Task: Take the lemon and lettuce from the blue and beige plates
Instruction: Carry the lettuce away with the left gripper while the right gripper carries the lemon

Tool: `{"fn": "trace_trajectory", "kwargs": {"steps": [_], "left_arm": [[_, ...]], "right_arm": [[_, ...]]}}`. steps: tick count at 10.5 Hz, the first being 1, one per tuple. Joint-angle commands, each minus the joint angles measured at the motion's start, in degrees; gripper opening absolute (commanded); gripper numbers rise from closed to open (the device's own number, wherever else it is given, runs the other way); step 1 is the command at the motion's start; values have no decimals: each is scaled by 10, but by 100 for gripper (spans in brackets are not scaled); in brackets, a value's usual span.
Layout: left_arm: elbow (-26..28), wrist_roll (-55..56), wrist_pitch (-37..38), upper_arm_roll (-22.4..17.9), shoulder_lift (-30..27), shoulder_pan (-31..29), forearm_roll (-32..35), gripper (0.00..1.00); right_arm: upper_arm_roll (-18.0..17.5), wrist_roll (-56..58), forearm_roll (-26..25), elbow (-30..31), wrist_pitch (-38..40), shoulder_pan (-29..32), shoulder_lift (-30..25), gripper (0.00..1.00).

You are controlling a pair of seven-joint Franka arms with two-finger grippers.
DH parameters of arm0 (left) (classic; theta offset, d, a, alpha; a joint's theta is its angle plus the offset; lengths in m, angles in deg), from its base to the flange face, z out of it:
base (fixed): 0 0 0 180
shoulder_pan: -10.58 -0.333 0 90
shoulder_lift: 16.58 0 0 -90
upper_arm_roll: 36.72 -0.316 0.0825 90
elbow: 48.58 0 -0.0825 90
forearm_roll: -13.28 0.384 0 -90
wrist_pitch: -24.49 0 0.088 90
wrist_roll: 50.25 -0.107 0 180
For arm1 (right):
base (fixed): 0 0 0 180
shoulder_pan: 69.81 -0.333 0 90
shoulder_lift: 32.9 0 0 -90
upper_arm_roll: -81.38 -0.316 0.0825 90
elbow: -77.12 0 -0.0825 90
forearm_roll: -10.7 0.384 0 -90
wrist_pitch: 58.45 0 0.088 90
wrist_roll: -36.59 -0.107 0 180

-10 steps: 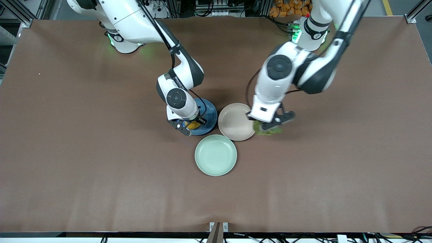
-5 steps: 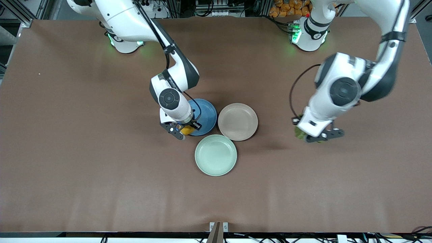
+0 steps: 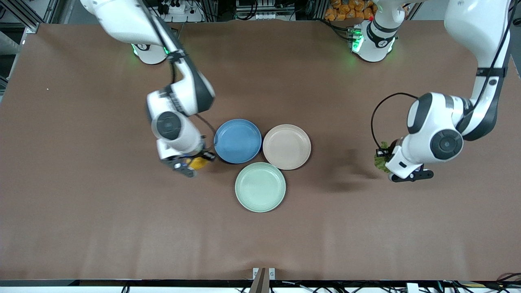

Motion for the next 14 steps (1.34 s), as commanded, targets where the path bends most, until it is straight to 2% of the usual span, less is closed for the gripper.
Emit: {"fn": "trace_trajectory", "kwargs": {"steps": [1,5,6,7,8,9,14], "left_arm": [[-3,-4,-7,9,15,-2,3,0],[-2,4,-21,9,33,6,-18,0],[-2,4,-29,9,40,5,-18,3],[-2,4,-34,9,48,5,-18,18],[-3,4,-36,9,50,4,-18,80],[-3,4,-35,9,47,1,-17,100],[-22,-3,21,11,-54,1,-12,100]], "right_arm": [[-7,84,-8,9,30,48,-26,0],[-6,261,-10,14,39,134,-24,0],[-6,306,-10,14,39,155,-21,0],[-6,353,-10,15,39,177,-18,0],[-7,407,-10,14,39,198,-13,0],[-7,453,-10,14,38,215,-4,0],[-7,618,-9,11,6,292,50,0]]}}
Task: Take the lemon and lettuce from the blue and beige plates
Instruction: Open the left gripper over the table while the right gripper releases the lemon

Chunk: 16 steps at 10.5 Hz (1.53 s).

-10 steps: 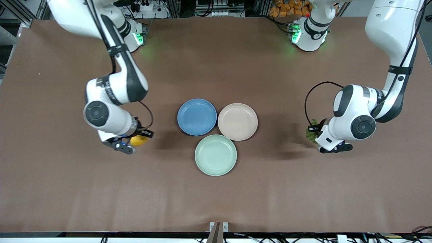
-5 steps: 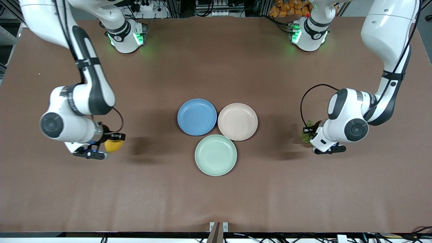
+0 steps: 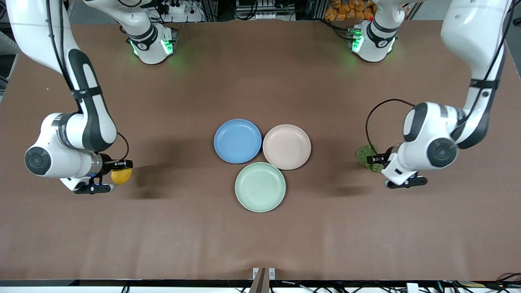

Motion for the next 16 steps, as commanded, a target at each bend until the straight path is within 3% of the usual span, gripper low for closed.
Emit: {"fn": "trace_trajectory", "kwargs": {"steps": [1,2,3,4,8,16], "left_arm": [[-18,-3,47,2,-62,-3,-5,100],[-52,-3,89,2,-64,0,-1,100],[-85,-3,123,3,-65,0,-1,100],[-105,-4,145,5,-72,0,1,100],[-106,-12,161,4,-122,-1,1,100],[-104,-33,177,-3,-194,-4,-8,100]], "right_arm": [[-8,74,-6,-7,-22,39,23,0],[-8,84,-5,-7,-29,41,27,0],[-8,84,-5,-7,-29,41,27,30],[-9,83,-2,-7,-31,43,27,96],[-9,100,-2,-7,-26,55,18,100],[-9,98,-7,-14,42,68,-111,100]]}}
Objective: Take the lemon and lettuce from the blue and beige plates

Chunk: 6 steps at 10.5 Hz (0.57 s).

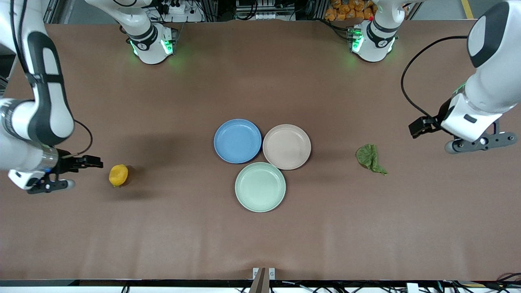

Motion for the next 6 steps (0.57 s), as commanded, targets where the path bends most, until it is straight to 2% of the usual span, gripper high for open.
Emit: {"fn": "trace_trajectory", "kwargs": {"steps": [1,4,6], "left_arm": [[6,-16,6,-4,-24,2,-9,100],[4,-16,5,-57,-36,47,-9,100],[3,-38,5,-62,-38,48,-10,100]], "right_arm": [[-7,7,-8,25,7,14,-39,100],[3,-18,-13,82,2,9,-95,100],[0,-95,-54,83,5,8,-108,100]]}}
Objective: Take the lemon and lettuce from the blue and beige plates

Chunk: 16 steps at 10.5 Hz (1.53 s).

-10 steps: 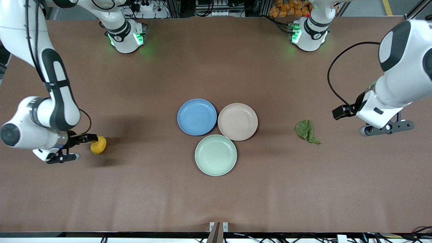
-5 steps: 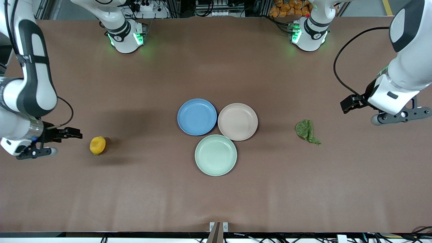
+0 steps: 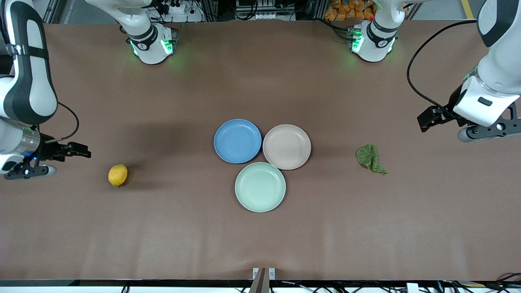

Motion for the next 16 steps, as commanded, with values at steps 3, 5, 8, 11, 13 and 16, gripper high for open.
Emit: {"fn": "trace_trajectory", "kwargs": {"steps": [3,5,8,11,13,16], "left_arm": [[2,-27,5,-13,-18,5,-26,100],[2,-39,5,-23,-30,4,-51,100],[3,-44,6,-25,-40,5,-67,100],[3,-45,6,-22,-47,7,-68,100],[3,-46,6,-20,-49,8,-68,100],[4,-73,7,-20,-55,5,-70,100]], "right_arm": [[-49,-122,-31,28,30,20,-64,100],[-76,-138,-31,28,51,37,-85,100],[-112,-139,-31,32,52,51,-114,100],[-110,-133,-31,-33,82,49,-129,100],[-107,-132,-33,-100,143,45,-129,100],[-106,-133,-45,-164,215,45,-129,100]]}}
